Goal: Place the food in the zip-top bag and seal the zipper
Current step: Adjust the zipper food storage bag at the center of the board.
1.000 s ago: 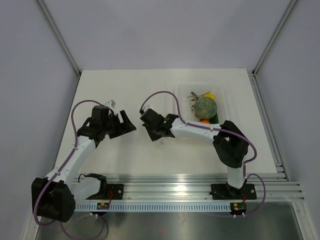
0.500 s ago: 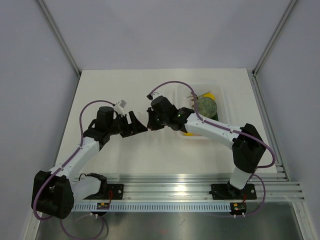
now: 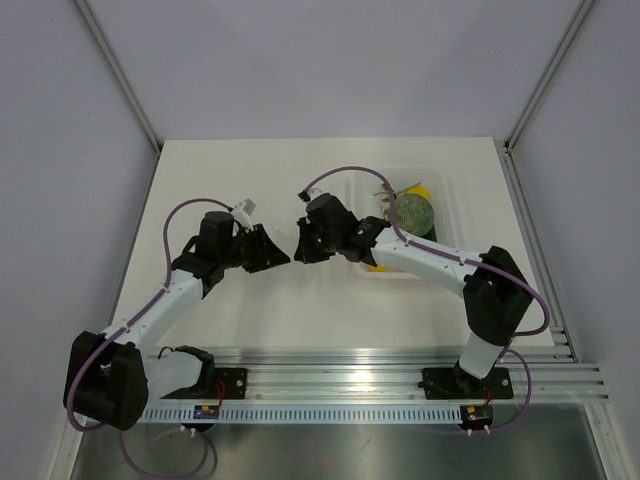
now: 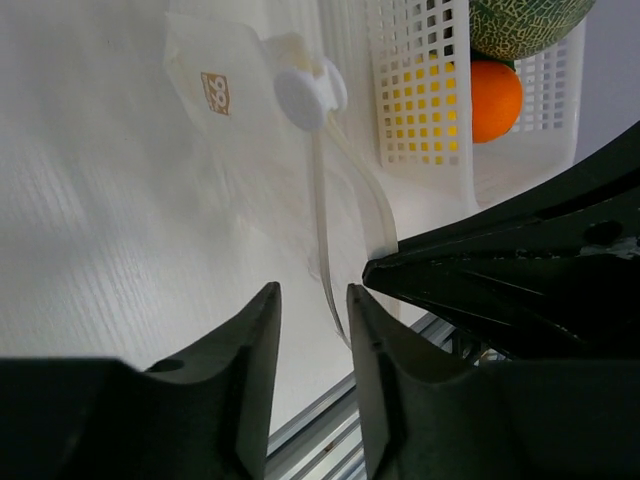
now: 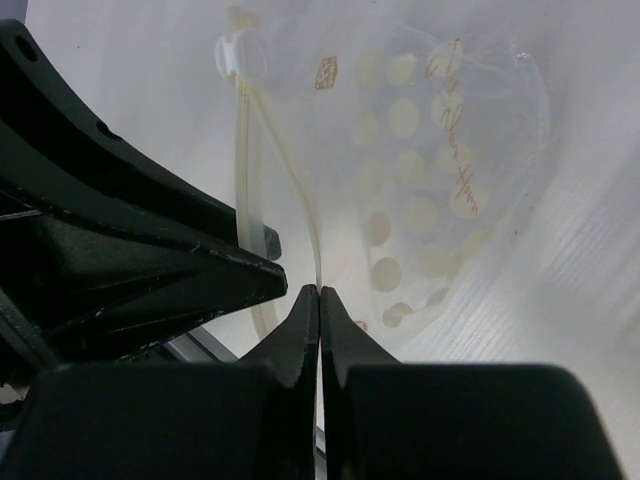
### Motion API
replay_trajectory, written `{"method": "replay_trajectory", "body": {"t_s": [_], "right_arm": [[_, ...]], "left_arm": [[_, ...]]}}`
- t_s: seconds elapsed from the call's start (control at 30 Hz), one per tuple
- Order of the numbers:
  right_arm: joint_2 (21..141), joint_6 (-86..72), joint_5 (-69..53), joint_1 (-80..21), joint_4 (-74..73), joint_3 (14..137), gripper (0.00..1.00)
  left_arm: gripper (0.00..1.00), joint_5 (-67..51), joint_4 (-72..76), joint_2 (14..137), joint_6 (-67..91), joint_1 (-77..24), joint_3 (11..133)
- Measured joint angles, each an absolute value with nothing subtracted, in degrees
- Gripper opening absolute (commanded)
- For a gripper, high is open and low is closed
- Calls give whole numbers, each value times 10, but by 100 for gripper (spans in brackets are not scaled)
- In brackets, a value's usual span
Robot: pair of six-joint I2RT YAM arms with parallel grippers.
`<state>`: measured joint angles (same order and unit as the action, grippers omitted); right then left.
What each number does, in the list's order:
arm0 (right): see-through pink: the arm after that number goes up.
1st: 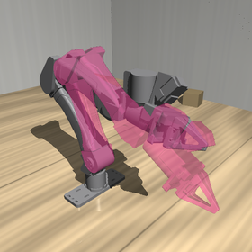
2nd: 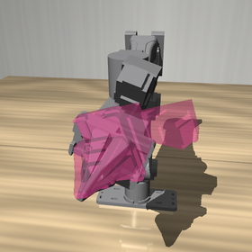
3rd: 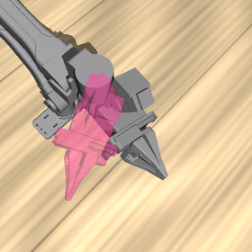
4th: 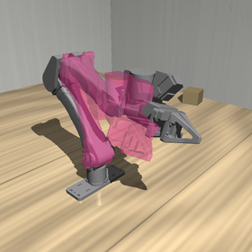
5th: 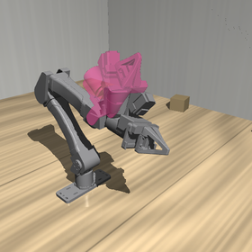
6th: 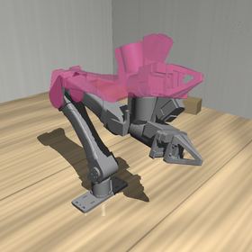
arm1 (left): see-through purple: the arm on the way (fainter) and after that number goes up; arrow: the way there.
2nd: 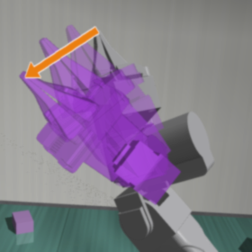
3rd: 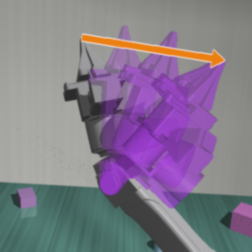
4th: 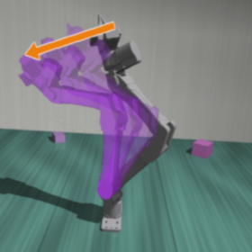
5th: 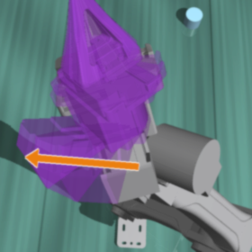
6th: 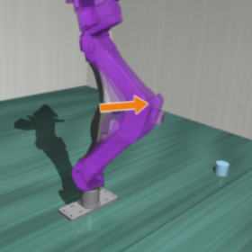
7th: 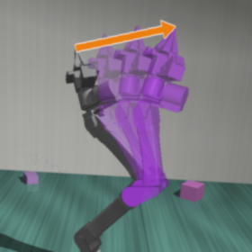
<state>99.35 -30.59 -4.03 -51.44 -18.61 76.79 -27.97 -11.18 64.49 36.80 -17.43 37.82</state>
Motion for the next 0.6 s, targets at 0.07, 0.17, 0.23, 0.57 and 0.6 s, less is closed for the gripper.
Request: {"method": "replay_trajectory", "body": {"t_s": [0.07,0.17,0.23,0.57,0.6], "right_arm": [[992,-311,-42,-510,-186,765,0],[985,-317,-42,-506,-186,760,0],[974,-323,-41,-499,-184,749,0],[926,-352,-10,-467,-195,718,0],[922,-354,-9,-467,-195,718,0]], "left_arm": [[14,-267,-119,653,368,-180,386],[0,-245,-144,660,361,-184,405],[0,-224,-177,665,349,-184,429],[0,-134,-378,737,266,-224,651],[0,-117,-399,746,260,-243,678]]}}
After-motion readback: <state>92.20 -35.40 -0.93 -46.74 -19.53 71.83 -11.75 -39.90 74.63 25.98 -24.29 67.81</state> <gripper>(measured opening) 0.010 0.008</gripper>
